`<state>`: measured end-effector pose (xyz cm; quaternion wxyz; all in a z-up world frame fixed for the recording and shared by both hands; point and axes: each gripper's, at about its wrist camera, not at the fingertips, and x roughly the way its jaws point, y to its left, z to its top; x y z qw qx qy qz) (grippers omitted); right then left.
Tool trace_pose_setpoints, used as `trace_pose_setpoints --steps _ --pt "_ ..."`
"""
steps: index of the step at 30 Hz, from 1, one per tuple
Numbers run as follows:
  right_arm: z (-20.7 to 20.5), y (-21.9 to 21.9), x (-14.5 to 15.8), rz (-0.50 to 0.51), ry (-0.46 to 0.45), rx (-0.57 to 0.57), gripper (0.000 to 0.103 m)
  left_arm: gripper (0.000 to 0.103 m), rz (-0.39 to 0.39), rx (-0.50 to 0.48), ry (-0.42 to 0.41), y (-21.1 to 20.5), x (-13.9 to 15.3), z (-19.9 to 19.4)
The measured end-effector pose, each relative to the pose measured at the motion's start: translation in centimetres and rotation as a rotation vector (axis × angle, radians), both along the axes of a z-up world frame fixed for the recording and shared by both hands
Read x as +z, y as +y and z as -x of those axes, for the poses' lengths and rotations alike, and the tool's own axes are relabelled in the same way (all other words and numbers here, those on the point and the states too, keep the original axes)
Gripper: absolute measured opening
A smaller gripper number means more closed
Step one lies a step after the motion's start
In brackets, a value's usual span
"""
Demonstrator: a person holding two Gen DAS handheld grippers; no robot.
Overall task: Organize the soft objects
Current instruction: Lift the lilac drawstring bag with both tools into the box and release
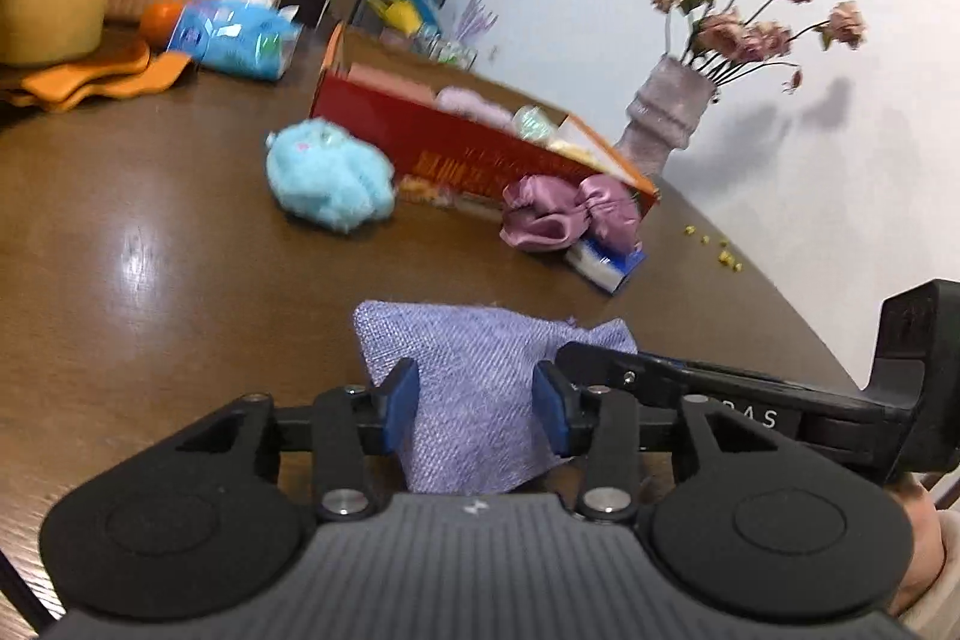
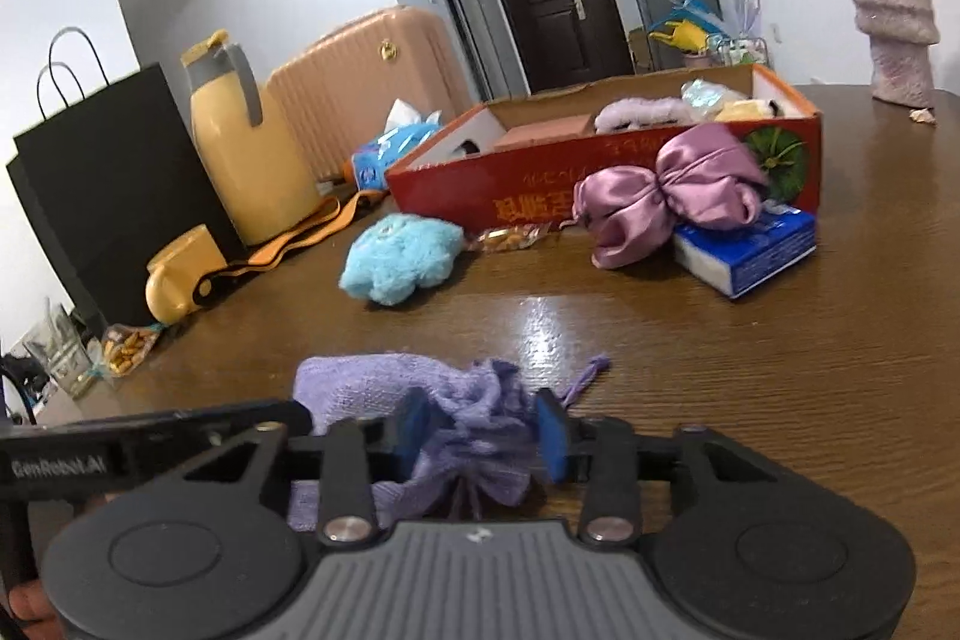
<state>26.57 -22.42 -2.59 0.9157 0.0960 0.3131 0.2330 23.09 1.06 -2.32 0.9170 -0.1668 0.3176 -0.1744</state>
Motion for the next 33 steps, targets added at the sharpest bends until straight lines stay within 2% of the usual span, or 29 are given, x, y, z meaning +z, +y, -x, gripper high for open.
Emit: trace_pose_setpoints --steps 4,11,12,13,16,20,23,27,31,33 --pt "-0.6 -0.3 -0.5 -0.027 0.021 -0.009 0.033 0.043 0.010 -0.011 -0.004 0.4 -0.4 -0.1" --pt "-0.6 -0.4 -0.9 -0.016 0.029 -0.029 0.032 0.046 0.014 -0.041 0.002 0.7 -1.1 0.3" --pt "-0.6 -0.4 -0.9 -0.015 0.030 -0.029 0.032 0.045 0.014 -0.040 0.004 0.7 -1.1 0.4" --pt "-0.6 -0.4 -0.9 -0.014 0.031 -0.030 0.032 0.034 0.014 -0.040 0.002 0.7 -1.2 0.4" --pt "-0.4 -0.5 -0.8 -0.015 0.030 -0.033 0.031 0.019 0.030 -0.068 -0.011 0.8 -1.0 0.5" --pt "-0.1 -0.7 -0.2 -0.034 0.018 -0.039 0.030 0.016 0.039 -0.086 -0.036 0.7 -0.3 0.7" --pt "-0.3 -0.9 1.2 -0.047 -0.005 -0.022 0.029 0.015 0.089 -0.107 -0.071 1.3 0.7 0.2" --pt "-2.4 -1.2 5.2 -0.072 -0.098 -0.002 0.029 0.014 0.139 -0.129 -0.133 2.5 4.4 -3.1" --pt "-7.7 -0.4 9.5 -0.043 -0.188 0.005 0.028 0.014 0.023 -0.103 -0.168 1.8 9.1 -9.5" --pt "-12.0 0.4 10.7 -0.022 -0.187 -0.011 0.028 0.014 -0.012 -0.087 -0.177 1.6 10.1 -13.5"
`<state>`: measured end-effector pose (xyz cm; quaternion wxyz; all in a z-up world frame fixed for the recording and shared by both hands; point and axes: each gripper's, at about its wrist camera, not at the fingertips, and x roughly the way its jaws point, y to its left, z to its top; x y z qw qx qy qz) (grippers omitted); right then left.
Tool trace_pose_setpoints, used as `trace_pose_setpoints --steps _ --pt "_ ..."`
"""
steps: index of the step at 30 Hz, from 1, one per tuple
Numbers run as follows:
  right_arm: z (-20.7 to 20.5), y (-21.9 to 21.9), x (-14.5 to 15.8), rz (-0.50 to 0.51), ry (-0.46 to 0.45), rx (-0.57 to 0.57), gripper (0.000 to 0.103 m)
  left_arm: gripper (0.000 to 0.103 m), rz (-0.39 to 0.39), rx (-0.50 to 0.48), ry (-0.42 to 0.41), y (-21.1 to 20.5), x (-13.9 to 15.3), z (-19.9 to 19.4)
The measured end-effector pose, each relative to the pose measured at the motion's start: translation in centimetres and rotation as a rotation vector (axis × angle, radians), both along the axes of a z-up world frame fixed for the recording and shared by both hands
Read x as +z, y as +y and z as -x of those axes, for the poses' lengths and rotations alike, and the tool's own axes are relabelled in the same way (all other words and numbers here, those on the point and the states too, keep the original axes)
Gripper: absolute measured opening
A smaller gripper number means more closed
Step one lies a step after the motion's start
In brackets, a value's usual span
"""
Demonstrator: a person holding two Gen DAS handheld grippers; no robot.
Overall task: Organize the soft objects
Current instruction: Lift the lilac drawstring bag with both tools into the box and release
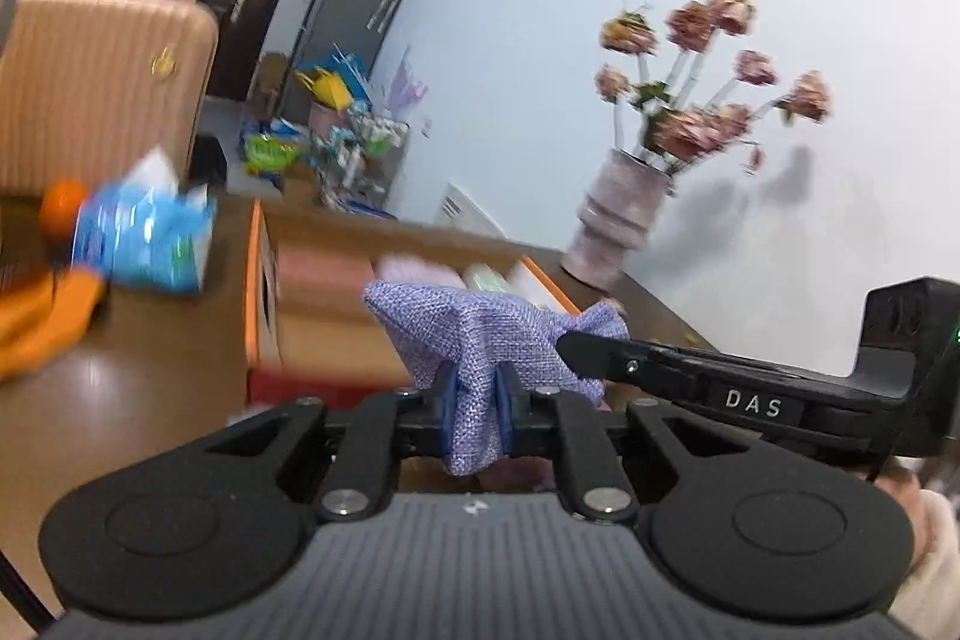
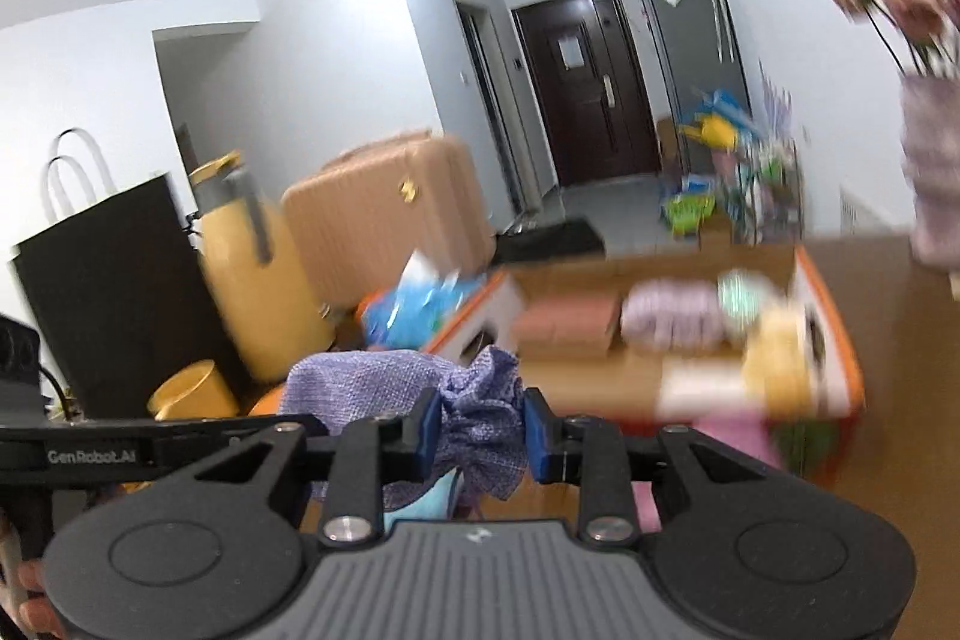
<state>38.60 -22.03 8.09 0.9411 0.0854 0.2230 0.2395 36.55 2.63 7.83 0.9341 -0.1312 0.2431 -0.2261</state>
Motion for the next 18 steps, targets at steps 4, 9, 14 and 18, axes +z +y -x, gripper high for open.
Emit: trace_pose_setpoints --steps 4,9,14,18 --pt "-7.8 1.1 -1.2 -0.002 0.119 -0.026 0.028 0.014 -0.060 0.036 0.088 -0.3 -0.9 -7.8" --pt "-12.7 3.4 -5.0 0.107 0.223 -0.029 0.028 0.016 -0.244 0.059 0.185 -1.3 -4.8 -12.1" --pt "-13.0 6.3 -7.2 0.271 0.223 -0.004 0.033 0.026 -0.270 0.073 0.183 0.0 -5.3 -12.0" --pt "-13.1 6.5 -6.6 0.277 0.226 0.000 0.054 0.035 -0.281 0.097 0.117 0.7 -3.5 -11.2"
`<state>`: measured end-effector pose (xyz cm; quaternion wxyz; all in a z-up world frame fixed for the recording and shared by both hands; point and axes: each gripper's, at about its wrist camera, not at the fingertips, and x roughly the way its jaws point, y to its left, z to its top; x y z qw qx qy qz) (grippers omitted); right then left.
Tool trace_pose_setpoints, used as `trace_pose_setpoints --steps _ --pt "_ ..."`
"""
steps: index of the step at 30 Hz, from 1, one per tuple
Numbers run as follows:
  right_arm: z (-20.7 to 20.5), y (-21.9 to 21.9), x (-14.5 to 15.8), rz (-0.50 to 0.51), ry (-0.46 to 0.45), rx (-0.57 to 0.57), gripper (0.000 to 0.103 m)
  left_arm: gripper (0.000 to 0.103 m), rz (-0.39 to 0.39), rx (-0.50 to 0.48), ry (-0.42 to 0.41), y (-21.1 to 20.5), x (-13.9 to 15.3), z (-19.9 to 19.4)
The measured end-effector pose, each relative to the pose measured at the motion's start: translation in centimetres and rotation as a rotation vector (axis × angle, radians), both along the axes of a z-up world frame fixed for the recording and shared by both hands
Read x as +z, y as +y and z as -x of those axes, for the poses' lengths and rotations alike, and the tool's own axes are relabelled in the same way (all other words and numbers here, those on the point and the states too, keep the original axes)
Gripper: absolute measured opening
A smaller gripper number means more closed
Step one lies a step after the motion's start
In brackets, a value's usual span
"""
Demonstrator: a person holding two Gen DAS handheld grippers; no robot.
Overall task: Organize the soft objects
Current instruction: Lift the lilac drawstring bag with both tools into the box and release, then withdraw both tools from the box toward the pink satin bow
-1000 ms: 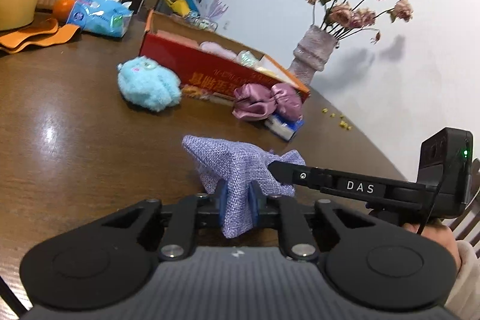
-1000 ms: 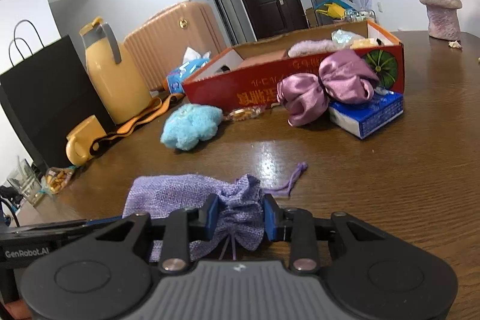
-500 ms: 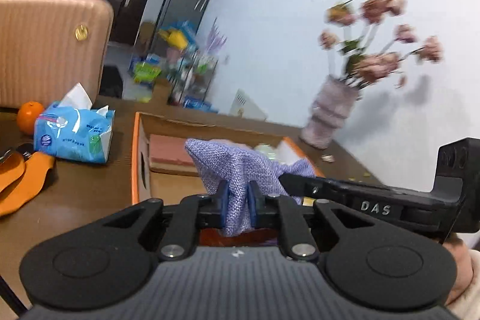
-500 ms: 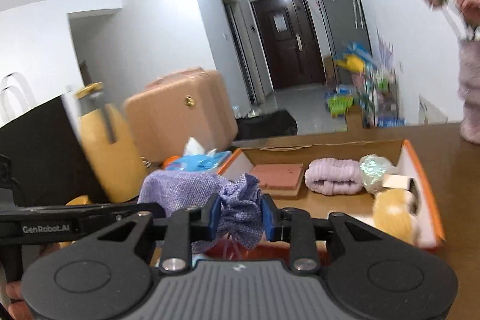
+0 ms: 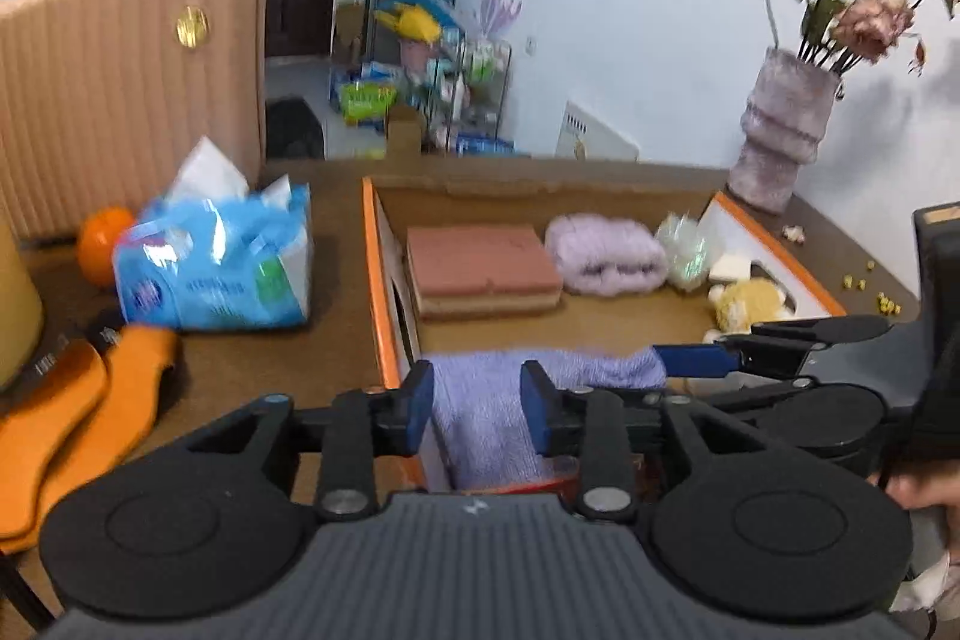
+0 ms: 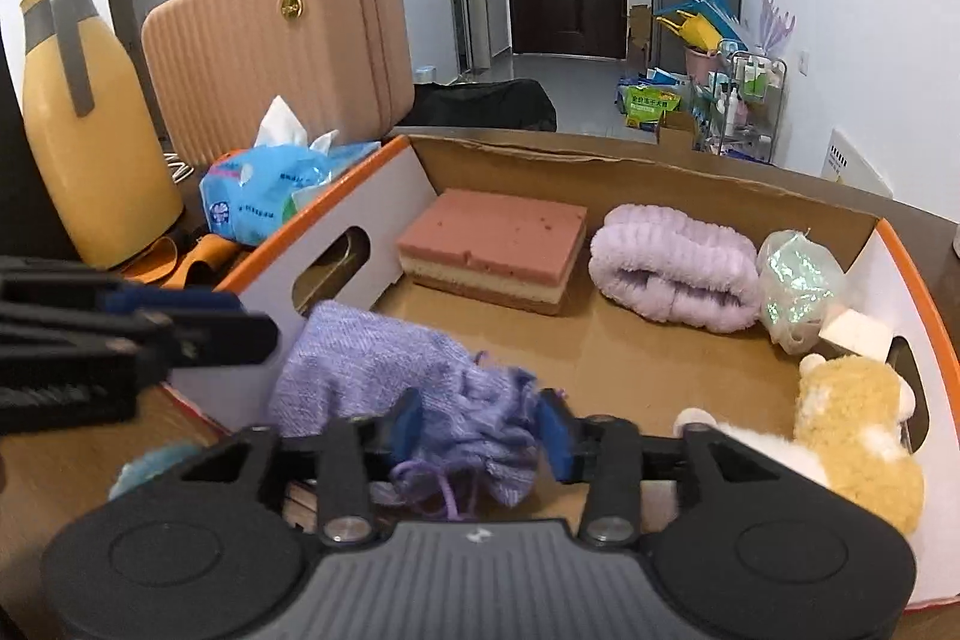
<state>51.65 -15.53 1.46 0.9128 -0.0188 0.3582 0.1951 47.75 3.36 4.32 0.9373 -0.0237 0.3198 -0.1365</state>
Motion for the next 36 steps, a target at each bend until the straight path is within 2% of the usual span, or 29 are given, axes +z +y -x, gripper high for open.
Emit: trace_pose_setpoints --steps 4,8,10,12,14,17,21,29,32,36 --pt "0.9 -1.0 2.4 0.008 -0.029 0.001 0.064 0.040 -0.015 0.035 -0.048 0.6 2.7 1.6" --pt "4.0 -2.6 7.1 0.010 -0.131 -0.001 0.068 0.057 -0.043 0.083 -0.164 0.9 6.6 4.8" --pt "6.3 -4.0 10.2 0.005 -0.215 -0.015 0.073 0.066 -0.066 0.105 -0.243 1.0 8.7 7.2" --pt "9.3 -5.8 13.4 -0.019 -0.341 -0.040 0.081 0.071 -0.079 0.137 -0.321 1.2 10.4 9.5" --pt "12.6 -7.5 15.7 -0.059 -0.486 -0.066 0.099 0.082 -0.067 0.180 -0.417 1.3 11.6 12.0" --pt "16.2 -8.8 17.1 -0.067 -0.609 -0.094 0.102 0.093 -0.097 0.221 -0.534 0.8 12.5 15.3" --pt "19.0 -9.1 17.6 -0.039 -0.629 -0.092 0.103 0.095 -0.115 0.194 -0.537 -0.3 13.3 17.7" --pt "23.3 -9.6 18.2 -0.071 -0.670 -0.105 0.103 0.099 -0.120 0.203 -0.581 -0.6 14.0 22.6" --pt "25.2 -10.0 17.5 -0.091 -0.676 -0.115 0.103 0.101 -0.099 0.222 -0.570 -0.3 12.9 24.6" --pt "29.2 -10.3 14.4 -0.110 -0.672 -0.103 0.103 0.103 -0.079 0.238 -0.512 -0.2 9.8 27.6"
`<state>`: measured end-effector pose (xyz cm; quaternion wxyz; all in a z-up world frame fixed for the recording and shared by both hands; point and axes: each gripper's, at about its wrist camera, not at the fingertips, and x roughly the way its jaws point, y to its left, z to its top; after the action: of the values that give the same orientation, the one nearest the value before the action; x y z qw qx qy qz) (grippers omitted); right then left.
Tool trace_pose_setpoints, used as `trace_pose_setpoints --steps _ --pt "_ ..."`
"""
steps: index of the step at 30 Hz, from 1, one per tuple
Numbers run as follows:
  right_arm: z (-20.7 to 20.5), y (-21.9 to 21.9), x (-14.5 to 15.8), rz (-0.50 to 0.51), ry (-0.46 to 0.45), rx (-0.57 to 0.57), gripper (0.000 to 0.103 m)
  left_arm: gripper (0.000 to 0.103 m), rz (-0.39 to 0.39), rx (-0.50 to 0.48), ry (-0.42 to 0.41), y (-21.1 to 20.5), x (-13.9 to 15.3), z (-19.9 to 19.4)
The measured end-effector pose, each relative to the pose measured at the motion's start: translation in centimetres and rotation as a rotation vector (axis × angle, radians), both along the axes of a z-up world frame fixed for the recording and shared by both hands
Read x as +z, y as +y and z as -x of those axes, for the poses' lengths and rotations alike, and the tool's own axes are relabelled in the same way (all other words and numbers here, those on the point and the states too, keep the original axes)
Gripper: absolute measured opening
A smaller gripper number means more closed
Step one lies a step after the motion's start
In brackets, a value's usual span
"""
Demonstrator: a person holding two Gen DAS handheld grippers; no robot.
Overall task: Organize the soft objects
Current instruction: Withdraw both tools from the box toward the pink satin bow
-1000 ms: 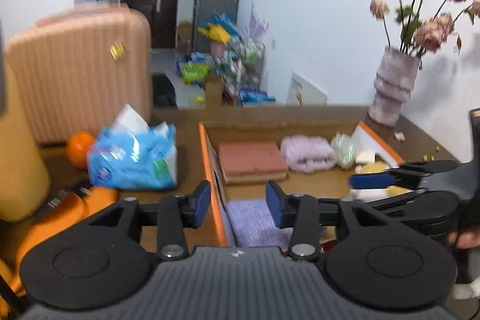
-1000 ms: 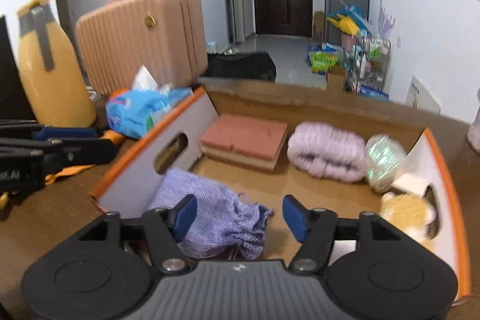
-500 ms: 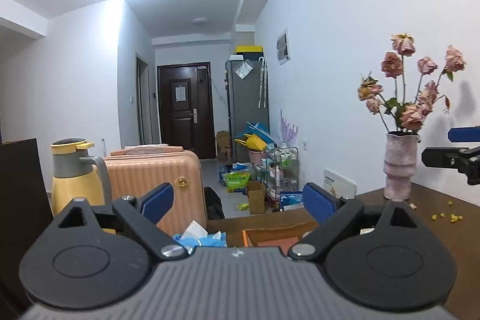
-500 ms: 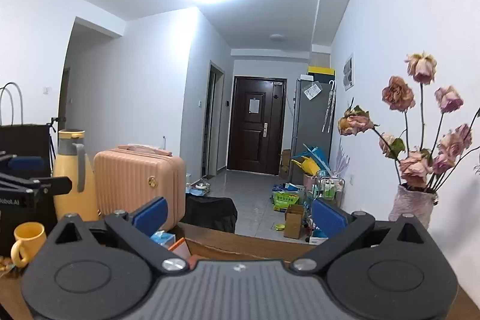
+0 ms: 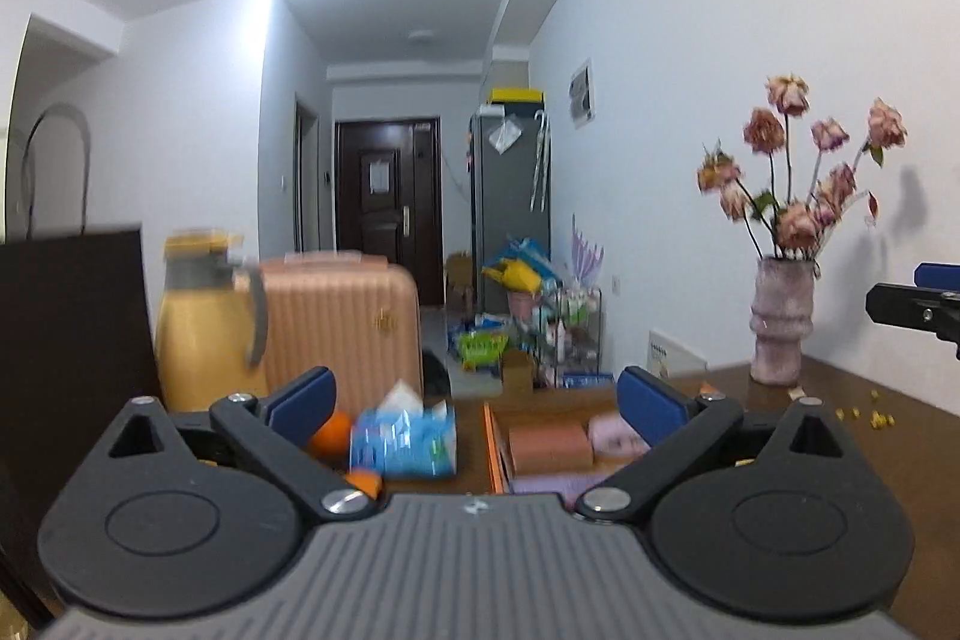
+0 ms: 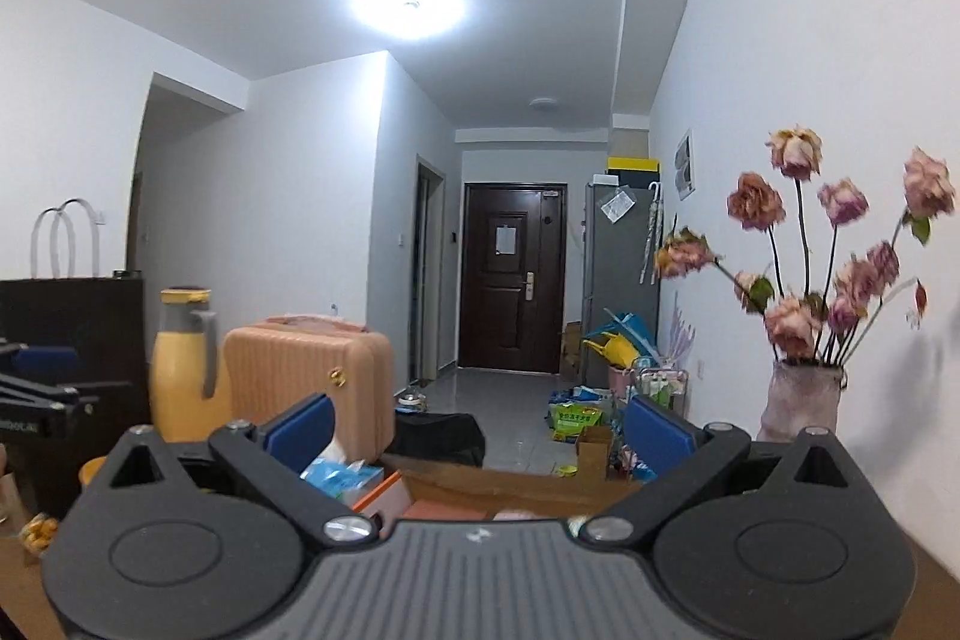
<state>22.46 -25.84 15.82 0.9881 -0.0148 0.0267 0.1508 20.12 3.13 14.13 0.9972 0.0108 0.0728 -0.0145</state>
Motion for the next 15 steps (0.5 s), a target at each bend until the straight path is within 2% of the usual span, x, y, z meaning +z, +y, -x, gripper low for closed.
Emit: trace_pose_setpoints --steps 4,7,9,11,15 --pt "4.1 0.0 -4.1 0.006 0.026 0.036 0.103 0.103 0.029 -0.001 0.058 0.1 -4.2 3.6" --pt "6.8 0.0 -7.5 0.002 0.076 0.059 0.103 0.103 0.121 0.027 0.160 0.8 -7.3 6.2" --pt "8.4 -0.1 -9.8 -0.001 0.108 0.047 0.103 0.103 0.169 0.006 0.226 1.2 -9.7 7.7" --pt "9.6 -0.5 -12.0 -0.021 0.156 0.023 0.103 0.103 0.154 0.015 0.286 1.4 -11.3 8.4" --pt "9.0 -1.8 -14.9 -0.130 0.302 0.024 0.103 0.103 0.125 0.024 0.335 1.5 -12.2 7.6"
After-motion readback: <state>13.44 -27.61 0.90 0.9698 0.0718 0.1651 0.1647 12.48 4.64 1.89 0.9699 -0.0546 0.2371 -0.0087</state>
